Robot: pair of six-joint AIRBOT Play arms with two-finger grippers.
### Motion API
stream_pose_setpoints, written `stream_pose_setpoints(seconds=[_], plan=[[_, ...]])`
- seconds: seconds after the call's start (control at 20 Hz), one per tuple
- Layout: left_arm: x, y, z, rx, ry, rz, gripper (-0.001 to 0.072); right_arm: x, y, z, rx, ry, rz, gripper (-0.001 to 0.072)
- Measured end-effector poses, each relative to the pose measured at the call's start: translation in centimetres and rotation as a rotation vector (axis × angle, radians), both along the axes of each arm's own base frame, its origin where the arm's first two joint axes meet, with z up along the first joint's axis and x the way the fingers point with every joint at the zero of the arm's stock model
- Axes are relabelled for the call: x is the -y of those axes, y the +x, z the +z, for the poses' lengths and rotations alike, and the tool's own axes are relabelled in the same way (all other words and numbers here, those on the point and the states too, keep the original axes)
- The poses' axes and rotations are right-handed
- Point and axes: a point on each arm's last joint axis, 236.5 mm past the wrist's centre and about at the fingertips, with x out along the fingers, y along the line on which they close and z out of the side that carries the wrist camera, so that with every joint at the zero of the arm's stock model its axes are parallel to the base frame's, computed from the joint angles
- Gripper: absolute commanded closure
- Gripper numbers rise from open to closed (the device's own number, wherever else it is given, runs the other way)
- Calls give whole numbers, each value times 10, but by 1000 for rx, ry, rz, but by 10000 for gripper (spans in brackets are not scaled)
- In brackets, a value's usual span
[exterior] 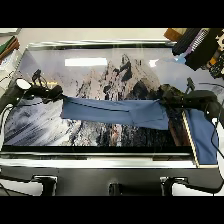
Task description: Fold the clothes and pants, and hang the long-sleeved shirts on hangers.
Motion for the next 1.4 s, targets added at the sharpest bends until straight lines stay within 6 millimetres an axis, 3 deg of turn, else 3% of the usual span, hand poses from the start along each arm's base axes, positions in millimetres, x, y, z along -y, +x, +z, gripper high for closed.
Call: stream_pose_setpoints(seconds=[0.15, 0.2, 0.25, 0.3, 0.35, 0.45, 0.55, 0.65, 0.8, 1.1, 1.4], plan=[[3, 6, -20, -34, -2, -1, 691, 6, 11, -17, -33, -7, -22, 678], [5, 6, -27, -47, -2, -7, 642, 6, 11, -25, -53, -6, -23, 596], [8, 6, -33, -57, -1, -13, 493, 6, 11, -32, -71, -4, -21, 441], [11, 6, -37, -64, -2, -16, 255, 5, 9, -39, -93, 2, -15, 273], [12, 6, -38, -67, -2, -19, 148, 4, 5, -43, -113, 9, -3, 212], [13, 8, -32, -61, 2, -27, 146, 7, -2, -37, -137, 31, 22, 151], [9, 9, -16, -42, 34, -52, 75, 26, -9, -19, -135, 24, 39, 150], [1, 6, 4, -30, 88, -86, 22, 51, -19, -8, -148, 6, 45, 36], [-12, -3, 35, -16, 168, -128, 19, 73, -36, -11, -188, 7, 68, 34], [-34, -26, 83, -2, 286, -135, 17, 69, -43, -50, -248, 96, 139, 34], [-40, -40, 101, -8, 314, -126, 18, 54, -37, -70, -242, 177, 168, 39]])
